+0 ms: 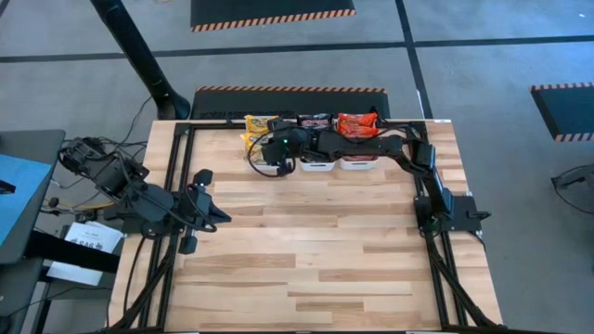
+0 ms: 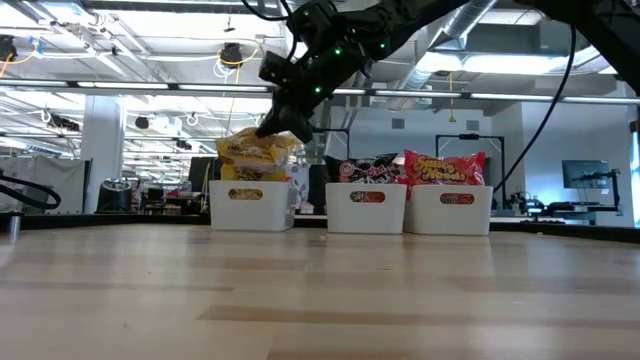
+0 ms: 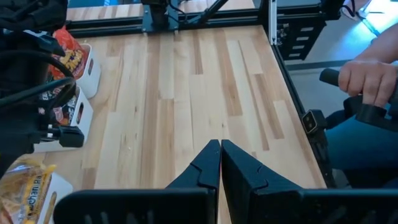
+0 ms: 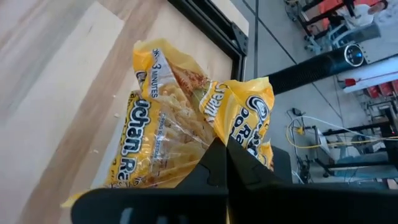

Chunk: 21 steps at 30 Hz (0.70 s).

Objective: Sort Maruchan noodles
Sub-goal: Put the yellow noodle pack into the left white bin

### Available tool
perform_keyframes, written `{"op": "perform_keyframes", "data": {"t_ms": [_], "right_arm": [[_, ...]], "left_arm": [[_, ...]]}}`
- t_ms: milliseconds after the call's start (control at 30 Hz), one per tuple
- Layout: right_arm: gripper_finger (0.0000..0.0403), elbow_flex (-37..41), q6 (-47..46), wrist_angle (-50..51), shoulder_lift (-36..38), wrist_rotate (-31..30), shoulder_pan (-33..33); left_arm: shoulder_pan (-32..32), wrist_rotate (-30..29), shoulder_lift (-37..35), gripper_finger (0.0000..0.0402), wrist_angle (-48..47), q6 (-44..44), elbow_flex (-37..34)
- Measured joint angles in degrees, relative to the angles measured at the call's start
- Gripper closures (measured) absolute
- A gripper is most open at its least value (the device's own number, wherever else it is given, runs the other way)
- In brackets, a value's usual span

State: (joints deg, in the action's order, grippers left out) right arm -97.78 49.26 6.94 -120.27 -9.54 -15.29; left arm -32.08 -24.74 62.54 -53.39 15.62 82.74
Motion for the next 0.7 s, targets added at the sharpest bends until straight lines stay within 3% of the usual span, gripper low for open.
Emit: {"op": "perform_keyframes", "data": {"t_ms": [700], "right_arm": [[0.0399, -0.19, -4.88, -1.42, -1.96, 3.6, -2.02]], "left_arm": [[0.0, -0.15, 0.02, 0.0401, 0.21, 0.46, 0.0]]}}
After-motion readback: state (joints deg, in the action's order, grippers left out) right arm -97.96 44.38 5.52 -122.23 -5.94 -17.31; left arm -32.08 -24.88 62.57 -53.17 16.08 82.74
